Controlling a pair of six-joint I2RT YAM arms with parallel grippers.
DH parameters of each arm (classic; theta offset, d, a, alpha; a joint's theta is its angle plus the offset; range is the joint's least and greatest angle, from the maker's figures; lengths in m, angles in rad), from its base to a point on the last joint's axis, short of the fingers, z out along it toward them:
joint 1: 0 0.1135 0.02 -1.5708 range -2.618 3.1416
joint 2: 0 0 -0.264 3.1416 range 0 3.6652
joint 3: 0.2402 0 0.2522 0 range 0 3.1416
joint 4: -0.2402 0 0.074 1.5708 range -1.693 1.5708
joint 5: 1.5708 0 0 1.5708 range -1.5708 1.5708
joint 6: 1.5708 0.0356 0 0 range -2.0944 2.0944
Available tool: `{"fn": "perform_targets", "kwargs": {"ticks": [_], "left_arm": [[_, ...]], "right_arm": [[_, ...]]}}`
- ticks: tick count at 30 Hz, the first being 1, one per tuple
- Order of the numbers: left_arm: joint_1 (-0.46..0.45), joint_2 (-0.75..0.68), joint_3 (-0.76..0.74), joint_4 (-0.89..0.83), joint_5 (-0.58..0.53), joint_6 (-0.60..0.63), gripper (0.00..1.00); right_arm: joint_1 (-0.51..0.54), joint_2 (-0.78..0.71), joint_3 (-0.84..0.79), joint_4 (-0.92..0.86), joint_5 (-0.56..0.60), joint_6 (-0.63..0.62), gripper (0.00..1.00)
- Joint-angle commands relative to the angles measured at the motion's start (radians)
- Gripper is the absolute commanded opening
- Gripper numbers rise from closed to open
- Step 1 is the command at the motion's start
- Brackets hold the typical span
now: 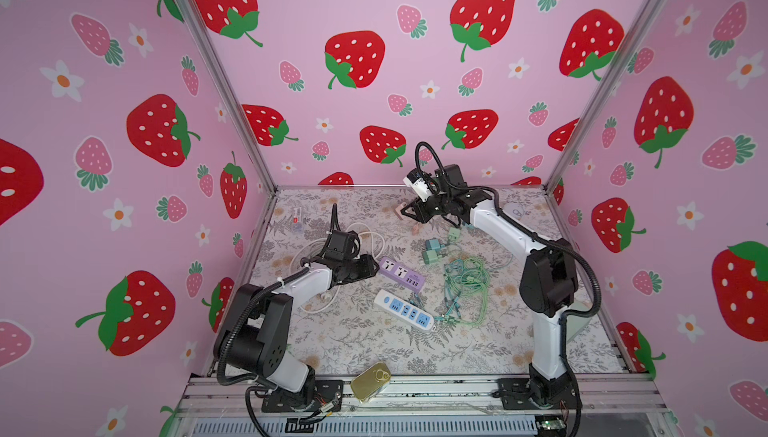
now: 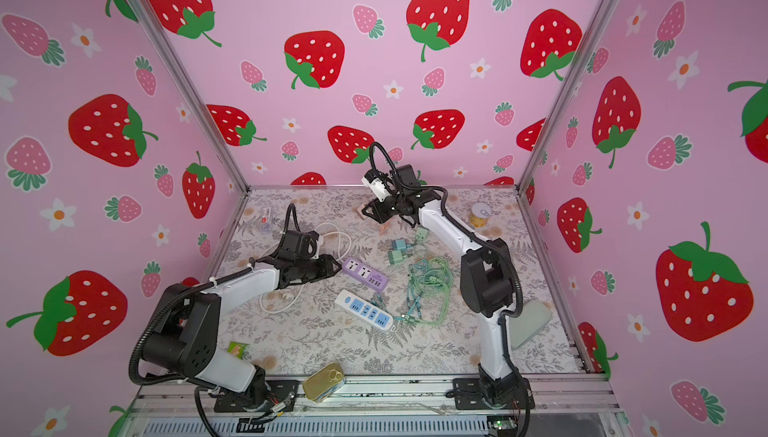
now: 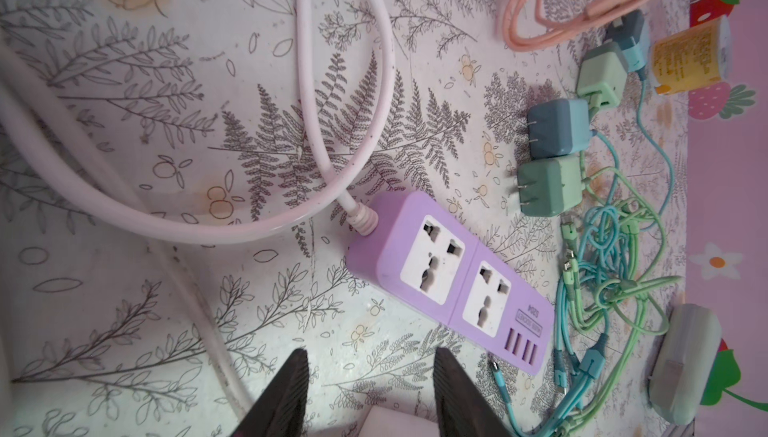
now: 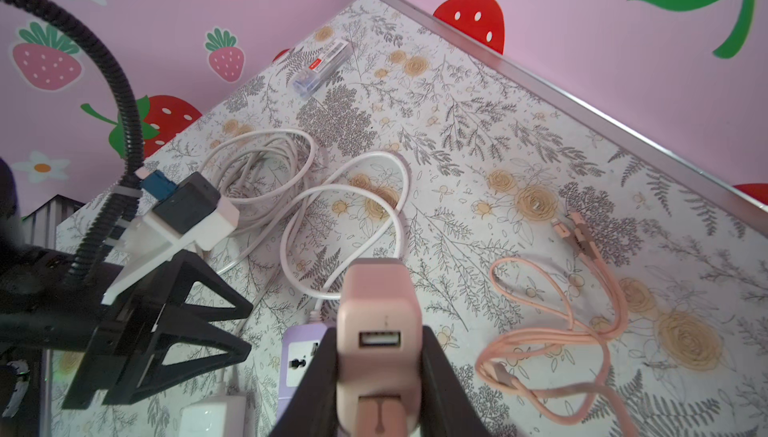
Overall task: Insert the plug
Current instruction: 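Swing the right gripper with the pink charger over the purple power strip, then lower the pink charger's prongs toward the purple strip's socket farthest from the robot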
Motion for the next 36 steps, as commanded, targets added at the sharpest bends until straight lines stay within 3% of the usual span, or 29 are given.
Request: {"fn": "perform_targets", "kwargs": {"ticks": [1,13,36], "left_arm": [[0.005,0.024,0.042,0.046,0.033,0.001,0.49],[0.008,0.096,0.064,0.084,0.042,-0.008,0.41],[0.009,0.187,0.082,0.113,0.074,-0.035,0.25]], "right_arm": [[0.029,0.032,0.010,-0.103,0.032,-0.063,0.06],[0.098,0.076,0.023,-0.241,0.105,-0.124,0.07],[0.168,0.118,0.027,-0.275,0.139,-0.164,0.07]]}}
